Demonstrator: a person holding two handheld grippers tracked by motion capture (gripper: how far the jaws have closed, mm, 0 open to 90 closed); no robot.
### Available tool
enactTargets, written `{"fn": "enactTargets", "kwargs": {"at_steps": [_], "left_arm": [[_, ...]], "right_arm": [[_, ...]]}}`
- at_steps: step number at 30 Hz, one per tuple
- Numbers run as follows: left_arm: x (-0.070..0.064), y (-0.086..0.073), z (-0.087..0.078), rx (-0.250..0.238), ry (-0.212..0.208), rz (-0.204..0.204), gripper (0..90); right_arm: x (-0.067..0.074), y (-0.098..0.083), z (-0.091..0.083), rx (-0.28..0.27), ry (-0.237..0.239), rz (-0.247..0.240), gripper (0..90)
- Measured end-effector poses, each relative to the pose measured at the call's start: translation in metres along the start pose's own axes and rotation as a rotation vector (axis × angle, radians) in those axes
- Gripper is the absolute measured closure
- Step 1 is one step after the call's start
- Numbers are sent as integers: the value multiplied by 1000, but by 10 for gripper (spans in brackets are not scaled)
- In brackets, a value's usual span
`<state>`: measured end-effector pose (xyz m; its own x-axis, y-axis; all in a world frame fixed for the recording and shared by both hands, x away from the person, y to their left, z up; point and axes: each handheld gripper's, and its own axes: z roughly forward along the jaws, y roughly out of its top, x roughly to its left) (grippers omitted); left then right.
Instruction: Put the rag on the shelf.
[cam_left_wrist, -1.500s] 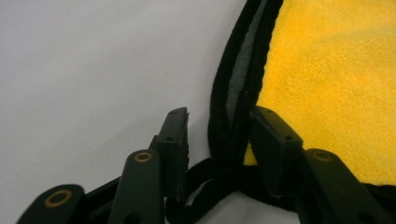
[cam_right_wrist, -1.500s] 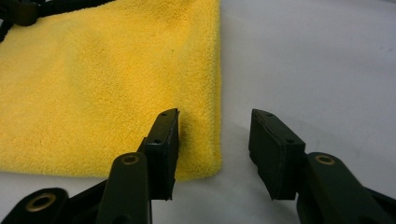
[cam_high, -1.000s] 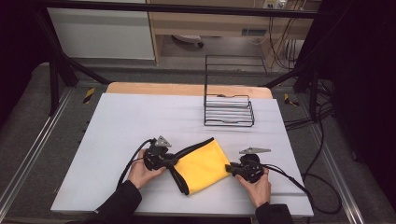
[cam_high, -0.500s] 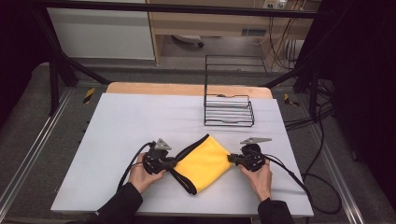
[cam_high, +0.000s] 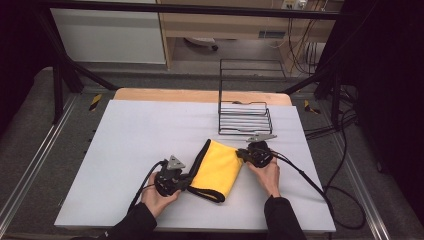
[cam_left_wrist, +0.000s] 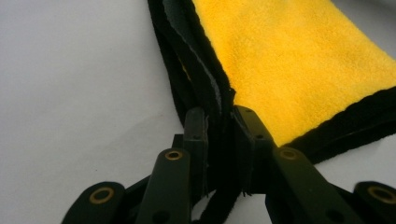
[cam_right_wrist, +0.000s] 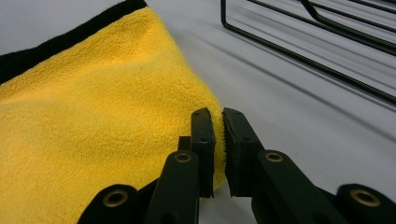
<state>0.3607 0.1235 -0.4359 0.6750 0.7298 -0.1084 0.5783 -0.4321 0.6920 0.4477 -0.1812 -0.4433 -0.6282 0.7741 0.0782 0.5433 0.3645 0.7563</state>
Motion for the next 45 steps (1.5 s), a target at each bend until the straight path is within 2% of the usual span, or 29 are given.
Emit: {"fn": "enactTargets", "kwargs": {"at_steps": [2, 3, 4, 5, 6, 7, 8, 9, 10, 11, 12, 13, 15, 17, 20, 23, 24, 28, 29, 32, 37, 38, 39, 40, 45], "left_arm": [[0, 0, 0, 2, 8, 17, 745], [0, 0, -1, 0, 11, 23, 721], [1, 0, -2, -7, 10, 27, 721], [2, 0, -4, -15, 5, 32, 699], [3, 0, -6, -21, 4, 37, 667], [5, 1, -9, -22, 1, 40, 602], [7, 2, -12, -26, -2, 39, 602], [9, 3, -15, -32, -7, 40, 532], [11, 3, -19, -41, -14, 40, 532], [13, 2, -23, -46, -17, 43, 513], [16, 1, -26, -49, -13, 47, 439], [18, -1, -30, -52, -4, 51, 420], [24, -6, -37, -60, 6, 49, 399], [32, -12, -43, -69, -3, 32, 313], [42, -19, -51, -74, 8, 23, 259], [53, -27, -57, -78, 21, 10, 145], [57, -30, -59, -79, 25, 1, 104], [71, -40, -66, -72, 39, -26, 74], [74, -41, -68, -73, 47, -30, 66], [79, -44, -72, -83, 72, -46, 65], [80, -44, -70, -77, 75, -49, 65], [80, -44, -69, -74, 75, -46, 65], [79, -44, -69, -72, 74, -41, 66], [79, -44, -69, -71, 77, -37, 66], [80, -45, -70, -74, 83, -43, 66]], "right_arm": [[0, -1, 1, -2, -10, 3, 801], [4, -1, -4, -19, -42, -17, 685], [4, -1, -4, -19, -42, -17, 685], [6, 0, -9, -39, -59, -11, 610], [8, 0, -16, -50, -51, -5, 593], [16, 1, -31, -85, -37, -1, 479], [16, 1, -31, -85, -37, -1, 479], [25, -2, -45, -95, -5, 9, 389], [25, -2, -45, -95, -5, 9, 389], [30, -5, -51, -93, 13, 16, 345], [43, -12, -61, -81, 38, 26, 299], [49, -16, -64, -71, 47, 24, 269], [54, -20, -67, -72, 52, 24, 261], [69, -31, -70, -63, 80, 48, 259], [77, -36, -72, -55, 93, 60, 264], [89, -40, -71, -49, 114, 61, 282], [98, -41, -69, -34, 133, 44, 300], [111, -43, -60, -7, 157, 29, 313], [118, -43, -55, 18, 162, 13, 348], [124, -43, -51, 36, 161, -8, 394], [130, -47, -40, 80, 140, -18, 586], [130, -48, -40, 78, 137, -34, 635], [129, -48, -40, 74, 140, -37, 709], [130, -48, -41, 78, 144, -43, 820], [128, -47, -44, 94, 140, -50, 860]]}}
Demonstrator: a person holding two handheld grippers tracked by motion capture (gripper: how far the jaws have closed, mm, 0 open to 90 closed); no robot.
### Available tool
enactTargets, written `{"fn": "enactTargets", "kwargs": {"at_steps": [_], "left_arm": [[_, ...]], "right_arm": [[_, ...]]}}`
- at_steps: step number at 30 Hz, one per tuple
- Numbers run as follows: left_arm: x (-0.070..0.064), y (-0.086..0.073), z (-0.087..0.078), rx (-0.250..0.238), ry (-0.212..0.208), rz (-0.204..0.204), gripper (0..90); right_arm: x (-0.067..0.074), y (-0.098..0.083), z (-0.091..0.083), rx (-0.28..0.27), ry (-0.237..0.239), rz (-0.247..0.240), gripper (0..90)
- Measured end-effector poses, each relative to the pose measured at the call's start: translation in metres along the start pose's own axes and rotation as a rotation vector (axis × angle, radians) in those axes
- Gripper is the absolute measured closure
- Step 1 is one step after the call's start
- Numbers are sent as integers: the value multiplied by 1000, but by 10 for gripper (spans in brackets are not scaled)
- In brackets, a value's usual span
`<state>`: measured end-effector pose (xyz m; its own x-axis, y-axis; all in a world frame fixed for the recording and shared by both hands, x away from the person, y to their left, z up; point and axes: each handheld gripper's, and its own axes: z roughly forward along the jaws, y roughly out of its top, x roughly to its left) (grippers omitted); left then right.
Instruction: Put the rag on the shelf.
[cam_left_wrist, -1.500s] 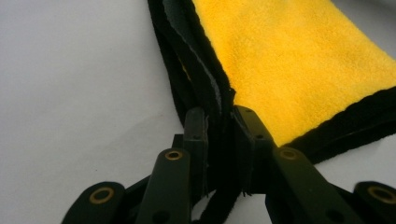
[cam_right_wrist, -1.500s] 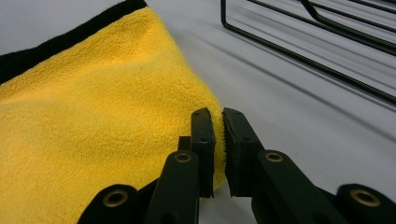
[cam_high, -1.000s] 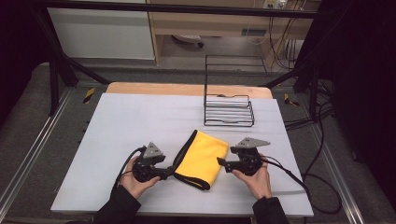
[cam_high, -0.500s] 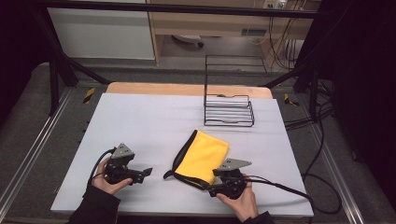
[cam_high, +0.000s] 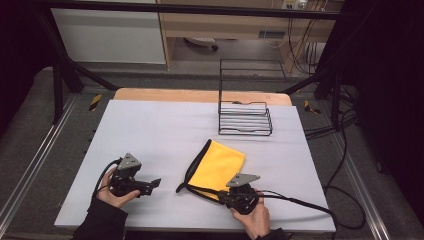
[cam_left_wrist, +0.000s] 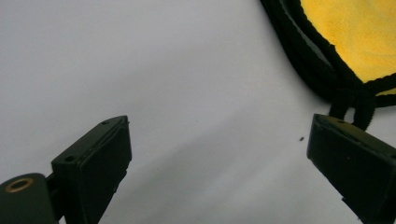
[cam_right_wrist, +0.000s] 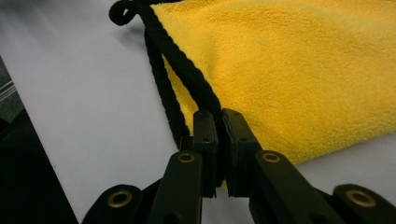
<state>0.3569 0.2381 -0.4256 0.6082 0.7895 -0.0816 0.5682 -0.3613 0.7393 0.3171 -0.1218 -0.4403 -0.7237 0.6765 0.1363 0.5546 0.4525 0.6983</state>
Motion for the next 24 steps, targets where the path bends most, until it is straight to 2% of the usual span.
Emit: {"fn": "enactTargets", "kwargs": {"at_steps": [3, 4, 6, 10, 15, 17, 19, 20, 22, 24], "left_arm": [[1, 0, 0, -1, 2, -3, 66], [1, 0, -1, -1, 2, -2, 66], [0, 0, -1, -3, 2, 0, 66], [-2, 1, -1, -4, -1, 7, 65], [-6, 1, 1, -2, -9, 12, 65], [-7, 1, 1, -2, -14, 14, 65], [-8, 2, 1, -4, -18, 13, 66], [-8, 3, 1, -7, -21, 10, 66], [-9, 5, 1, -7, -32, 14, 65], [-10, 9, 2, -16, -44, 8, 57]], "right_arm": [[-2, 2, -6, 14, 5, -13, 866], [-4, 4, -13, 24, 0, -39, 867], [-6, 4, -18, 27, 0, -42, 867], [-18, -1, -34, 64, 16, -48, 866], [-28, -10, -35, 82, 42, -73, 842], [-27, -10, -34, 78, 56, -83, 763], [-26, -9, -36, 52, 87, -66, 682], [-26, -8, -38, 20, 94, -52, 625], [-28, -5, -43, -34, 88, -36, 524], [-33, -1, -47, -66, 52, -14, 447]]}}
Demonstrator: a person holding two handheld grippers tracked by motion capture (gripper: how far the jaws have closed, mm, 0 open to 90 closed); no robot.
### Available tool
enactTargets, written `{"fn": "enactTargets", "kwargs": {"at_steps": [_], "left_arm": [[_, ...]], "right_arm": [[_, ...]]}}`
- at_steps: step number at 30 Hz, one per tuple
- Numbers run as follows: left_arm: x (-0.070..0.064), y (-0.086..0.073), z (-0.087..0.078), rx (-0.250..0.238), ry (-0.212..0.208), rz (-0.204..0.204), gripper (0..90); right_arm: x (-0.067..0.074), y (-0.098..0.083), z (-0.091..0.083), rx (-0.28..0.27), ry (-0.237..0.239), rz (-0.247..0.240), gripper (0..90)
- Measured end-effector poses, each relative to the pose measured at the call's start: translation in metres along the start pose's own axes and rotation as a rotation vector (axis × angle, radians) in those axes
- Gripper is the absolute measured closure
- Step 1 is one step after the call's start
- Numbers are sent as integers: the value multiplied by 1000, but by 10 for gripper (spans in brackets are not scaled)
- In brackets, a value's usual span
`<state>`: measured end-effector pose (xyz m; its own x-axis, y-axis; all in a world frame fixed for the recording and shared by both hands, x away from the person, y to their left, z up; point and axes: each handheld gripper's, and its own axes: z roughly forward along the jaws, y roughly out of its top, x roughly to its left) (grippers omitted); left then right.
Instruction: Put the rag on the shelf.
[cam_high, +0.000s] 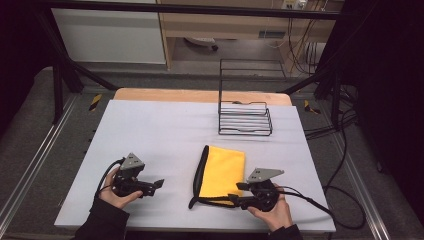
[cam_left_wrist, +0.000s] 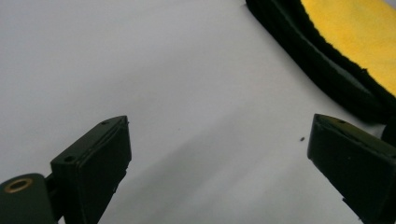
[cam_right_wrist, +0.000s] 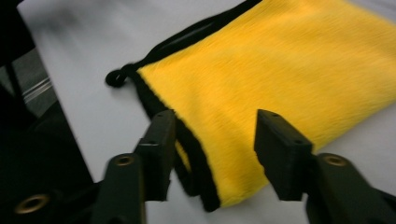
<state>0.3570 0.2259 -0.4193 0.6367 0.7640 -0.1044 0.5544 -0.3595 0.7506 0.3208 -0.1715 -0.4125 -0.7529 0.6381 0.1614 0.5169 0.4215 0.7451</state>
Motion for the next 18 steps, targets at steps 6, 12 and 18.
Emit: {"fn": "enactTargets", "kwargs": {"at_steps": [6, 12, 18], "left_arm": [[-8, 17, 8, -29, -21, 5, 51], [-20, 40, 24, -28, -37, 42, 38], [-35, 68, 46, -17, -46, 72, 37]], "right_arm": [[-20, 11, 4, -25, -90, 25, 222], [-44, 14, 9, -58, -133, 74, 123], [-59, 3, 6, -79, -141, 131, 65]]}}
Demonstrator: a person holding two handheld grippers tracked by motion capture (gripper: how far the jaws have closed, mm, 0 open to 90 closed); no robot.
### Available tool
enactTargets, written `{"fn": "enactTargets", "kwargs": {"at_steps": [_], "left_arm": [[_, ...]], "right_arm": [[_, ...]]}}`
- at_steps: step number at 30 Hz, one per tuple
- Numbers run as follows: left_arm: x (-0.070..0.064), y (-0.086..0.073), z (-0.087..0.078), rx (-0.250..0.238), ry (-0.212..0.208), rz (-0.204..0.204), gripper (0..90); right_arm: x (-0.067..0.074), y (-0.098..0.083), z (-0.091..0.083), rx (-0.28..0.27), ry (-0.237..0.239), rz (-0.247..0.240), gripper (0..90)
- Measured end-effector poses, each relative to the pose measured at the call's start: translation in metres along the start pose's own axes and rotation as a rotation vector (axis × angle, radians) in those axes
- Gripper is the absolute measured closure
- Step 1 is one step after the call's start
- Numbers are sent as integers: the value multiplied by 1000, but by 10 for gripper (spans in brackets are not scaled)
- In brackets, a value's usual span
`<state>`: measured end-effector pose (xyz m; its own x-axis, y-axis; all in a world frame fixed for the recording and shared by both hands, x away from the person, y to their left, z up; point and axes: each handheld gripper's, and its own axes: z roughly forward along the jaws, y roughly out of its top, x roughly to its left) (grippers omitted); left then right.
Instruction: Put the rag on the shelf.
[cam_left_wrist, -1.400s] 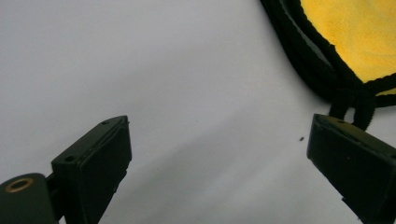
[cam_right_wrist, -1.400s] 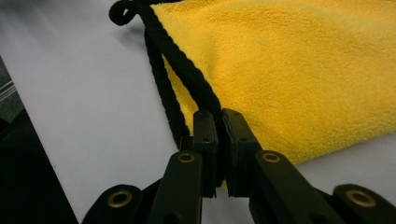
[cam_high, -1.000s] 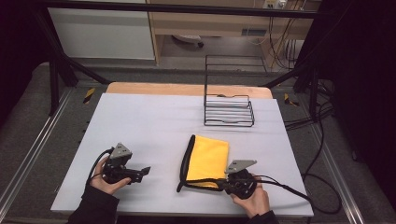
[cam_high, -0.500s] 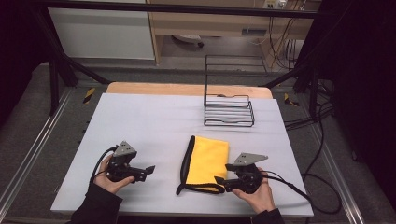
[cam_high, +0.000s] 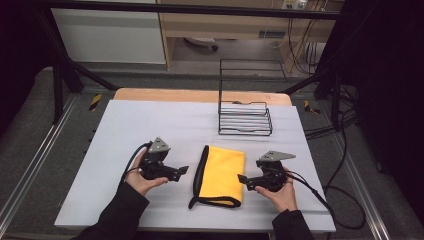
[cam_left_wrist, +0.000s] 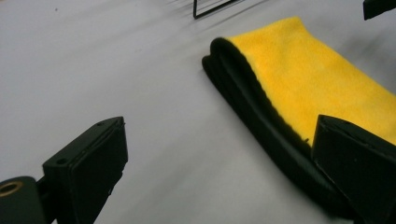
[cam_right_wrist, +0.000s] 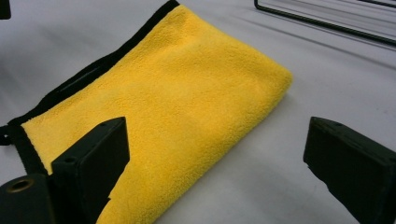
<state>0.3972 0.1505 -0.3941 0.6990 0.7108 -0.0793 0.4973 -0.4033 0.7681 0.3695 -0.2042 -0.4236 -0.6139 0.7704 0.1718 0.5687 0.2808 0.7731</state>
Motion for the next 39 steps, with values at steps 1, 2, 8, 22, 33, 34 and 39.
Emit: {"fn": "enactTargets", "kwargs": {"at_steps": [1, 2, 8, 22, 33, 34, 39], "left_arm": [[-2, 4, 4, 3, 0, 8, 38], [-3, 9, 8, 3, 3, 15, 38], [-10, 29, 33, 11, 8, 28, 54], [-7, 52, 97, 93, 54, -46, 182], [6, 43, 117, 172, 31, -79, 396], [6, 43, 118, 181, 20, -80, 424], [5, 42, 121, 175, 0, -89, 509]], "right_arm": [[-1, -2, -1, -4, 6, 8, 64], [-2, -4, -2, -8, 9, 11, 59], [-4, -13, -2, 3, -1, 8, 42], [-3, -14, -2, -1, 7, 9, 46], [-4, -13, -1, 0, 13, 7, 60], [-4, -13, -1, 1, 13, 9, 61], [-5, -11, -1, -2, 18, 19, 67]]}}
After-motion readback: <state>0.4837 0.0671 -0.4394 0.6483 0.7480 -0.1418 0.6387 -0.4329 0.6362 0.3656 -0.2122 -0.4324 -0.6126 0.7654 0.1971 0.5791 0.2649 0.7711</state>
